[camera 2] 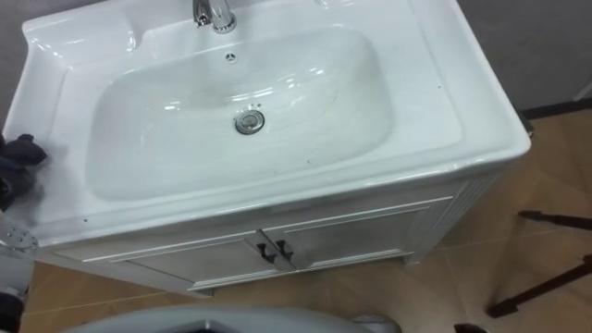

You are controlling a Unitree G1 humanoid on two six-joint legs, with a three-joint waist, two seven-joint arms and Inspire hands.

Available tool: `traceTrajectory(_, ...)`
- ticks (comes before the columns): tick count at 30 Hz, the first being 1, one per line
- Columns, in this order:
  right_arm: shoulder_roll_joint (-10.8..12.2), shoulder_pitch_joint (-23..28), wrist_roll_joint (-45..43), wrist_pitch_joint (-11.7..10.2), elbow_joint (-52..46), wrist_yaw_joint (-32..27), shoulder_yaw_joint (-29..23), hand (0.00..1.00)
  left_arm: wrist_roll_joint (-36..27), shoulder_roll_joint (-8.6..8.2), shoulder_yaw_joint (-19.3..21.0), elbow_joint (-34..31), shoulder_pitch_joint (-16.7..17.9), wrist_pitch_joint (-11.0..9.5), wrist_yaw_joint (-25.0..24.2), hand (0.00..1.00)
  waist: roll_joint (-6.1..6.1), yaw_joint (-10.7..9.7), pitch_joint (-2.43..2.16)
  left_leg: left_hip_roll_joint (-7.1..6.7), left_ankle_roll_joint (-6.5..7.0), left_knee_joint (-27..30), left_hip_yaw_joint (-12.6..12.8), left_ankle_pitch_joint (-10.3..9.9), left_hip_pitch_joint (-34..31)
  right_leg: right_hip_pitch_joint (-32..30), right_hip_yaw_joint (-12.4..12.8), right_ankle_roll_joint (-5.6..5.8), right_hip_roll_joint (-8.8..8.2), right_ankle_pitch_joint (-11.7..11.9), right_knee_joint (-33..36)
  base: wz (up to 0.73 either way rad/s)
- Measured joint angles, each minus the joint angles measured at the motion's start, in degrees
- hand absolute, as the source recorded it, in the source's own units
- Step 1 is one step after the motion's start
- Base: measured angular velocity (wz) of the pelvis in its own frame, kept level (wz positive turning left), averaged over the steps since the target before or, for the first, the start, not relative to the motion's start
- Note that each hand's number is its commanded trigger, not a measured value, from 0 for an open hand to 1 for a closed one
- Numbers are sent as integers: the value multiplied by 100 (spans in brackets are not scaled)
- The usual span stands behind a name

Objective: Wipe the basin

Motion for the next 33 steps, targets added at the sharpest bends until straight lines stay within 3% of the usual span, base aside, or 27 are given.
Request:
traceTrajectory(11, 0, 1, -1, -13, -10, -66, -1, 0, 2, -50, -149, -227, -4, -11, -92, 0, 15, -114, 3, 1, 0, 5, -5, 0, 3, 5, -11, 0, -1, 0, 1, 0)
traceTrajectory(20, 3, -7, 6, -45, 9, -150, 2, 0, -6, -50, -228, -246, -77, -115, -94, 0, 27, -116, 14, 1, 0, 6, 9, 0, -2, 4, -3, 2, -1, -2, -14, 0)
traceTrajectory(23, 3, -7, -3, -86, 44, -237, 3, 0, -34, -50, -211, -278, -85, -234, -93, 0, 17, -107, 22, 1, 0, 5, 9, 0, -7, 4, 0, 1, 1, -2, -13, 0)
traceTrajectory(28, 47, -22, 25, -139, 62, -319, 151, 0, -782, -124, -230, -458, -115, -469, -95, 0, -12, -101, 37, -1, 0, -13, 9, 0, 5, 8, 2, 2, 3, -2, -10, 0)
traceTrajectory(33, 48, -110, 15, -200, 60, -310, 251, 0, -1232, -124, -270, -1062, -115, -501, -242, 0, -46, -101, 54, -4, 0, -4, -14, 0, -5, 5, -5, 2, 2, -2, -8, 0)
